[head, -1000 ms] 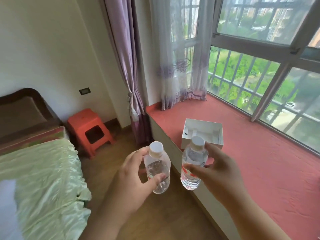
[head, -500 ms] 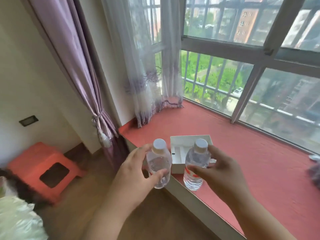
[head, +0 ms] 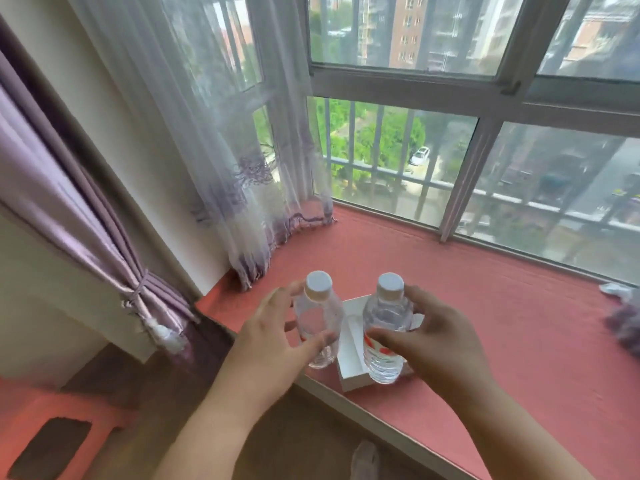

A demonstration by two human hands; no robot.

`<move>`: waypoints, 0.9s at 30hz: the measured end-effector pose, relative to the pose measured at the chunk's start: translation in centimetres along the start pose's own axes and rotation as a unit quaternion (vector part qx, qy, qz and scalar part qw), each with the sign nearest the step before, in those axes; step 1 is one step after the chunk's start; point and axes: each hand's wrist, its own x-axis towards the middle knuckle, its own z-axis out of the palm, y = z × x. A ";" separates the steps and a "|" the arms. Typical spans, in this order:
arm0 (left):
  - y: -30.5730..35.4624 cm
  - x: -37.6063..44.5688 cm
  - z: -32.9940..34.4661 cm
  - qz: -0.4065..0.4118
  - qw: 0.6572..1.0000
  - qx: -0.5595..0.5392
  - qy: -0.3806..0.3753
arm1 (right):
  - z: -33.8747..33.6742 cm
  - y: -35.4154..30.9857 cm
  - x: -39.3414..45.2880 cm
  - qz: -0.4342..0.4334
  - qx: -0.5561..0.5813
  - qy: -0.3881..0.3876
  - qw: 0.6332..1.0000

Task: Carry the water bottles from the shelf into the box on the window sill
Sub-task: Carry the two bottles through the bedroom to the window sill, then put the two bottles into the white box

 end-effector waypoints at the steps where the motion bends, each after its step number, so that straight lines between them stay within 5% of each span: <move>1: -0.2 1.4 0.0 0.002 1.000 -0.003 0.003 | 0.4 -0.1 1.4 -0.002 -0.002 0.000 1.000; 18: -1.0 21.5 2.4 0.030 0.999 -0.019 -0.029 | 0.9 0.2 20.1 0.006 0.021 0.051 0.998; 27: -3.3 30.0 8.4 0.079 0.979 -0.051 -0.182 | 2.4 6.0 20.6 0.151 0.003 0.148 0.977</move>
